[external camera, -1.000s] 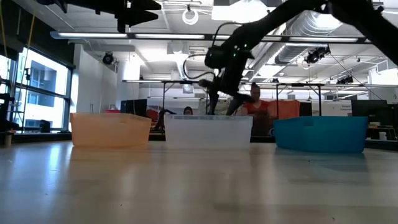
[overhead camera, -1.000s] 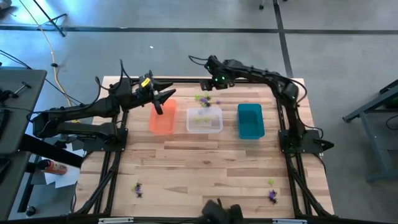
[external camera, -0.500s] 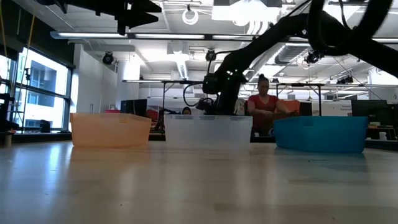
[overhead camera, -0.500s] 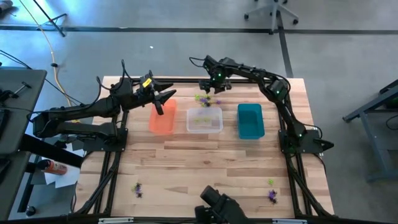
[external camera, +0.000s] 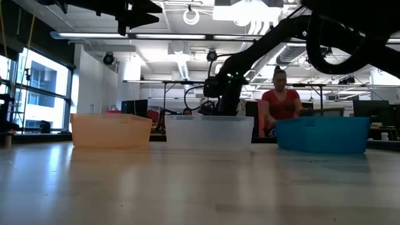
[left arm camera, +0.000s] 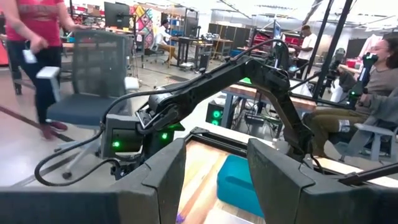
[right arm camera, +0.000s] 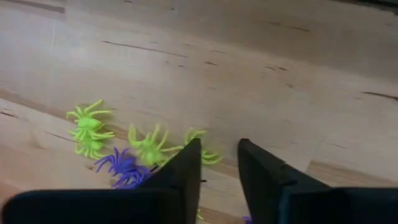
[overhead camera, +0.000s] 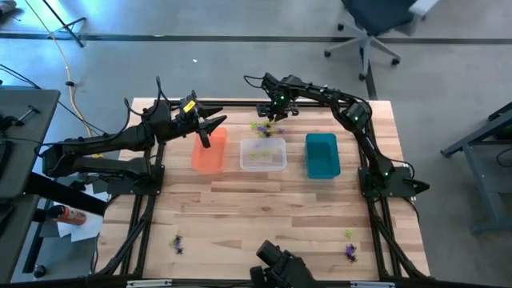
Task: Sort Halloween decoration
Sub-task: Put the green spider toy into the transparent bin
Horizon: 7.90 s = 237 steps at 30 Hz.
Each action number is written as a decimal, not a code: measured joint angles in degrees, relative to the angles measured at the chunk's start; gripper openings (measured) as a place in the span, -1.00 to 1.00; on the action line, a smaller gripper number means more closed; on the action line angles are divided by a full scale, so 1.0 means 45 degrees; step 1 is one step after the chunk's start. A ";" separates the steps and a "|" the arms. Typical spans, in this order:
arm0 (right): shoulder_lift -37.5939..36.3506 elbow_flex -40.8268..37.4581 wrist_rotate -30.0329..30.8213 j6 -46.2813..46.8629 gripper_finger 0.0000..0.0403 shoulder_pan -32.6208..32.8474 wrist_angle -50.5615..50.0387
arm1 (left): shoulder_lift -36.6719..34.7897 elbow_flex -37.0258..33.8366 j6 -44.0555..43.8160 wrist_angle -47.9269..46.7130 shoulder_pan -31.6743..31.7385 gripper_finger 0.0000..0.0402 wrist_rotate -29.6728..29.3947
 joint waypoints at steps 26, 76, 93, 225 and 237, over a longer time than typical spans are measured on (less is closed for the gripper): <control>-0.1542 0.0583 0.1622 -0.4163 -1.00 -0.0064 -0.0533 | 0.0000 0.0000 0.0890 -0.0068 0.0000 -0.21 -0.0051; -1.0883 -0.9579 0.0548 -0.9868 -1.00 0.4676 0.6719 | 0.0000 0.0000 0.0211 0.0043 0.0000 -0.21 0.2977; -0.5520 -0.7417 0.1087 -0.9138 -1.00 0.4681 0.3829 | 0.0000 0.0000 0.0229 -0.0243 0.0000 -0.21 0.2732; -1.6795 -1.6140 0.1404 -0.0203 -1.00 1.1826 0.9008 | -0.0005 0.0000 0.0229 -0.0355 0.0015 -0.21 0.1656; -1.6345 -1.6137 0.2221 -0.6207 -1.00 0.6508 1.6839 | -0.0005 -0.0005 0.0234 -0.0165 0.0009 -0.21 0.1664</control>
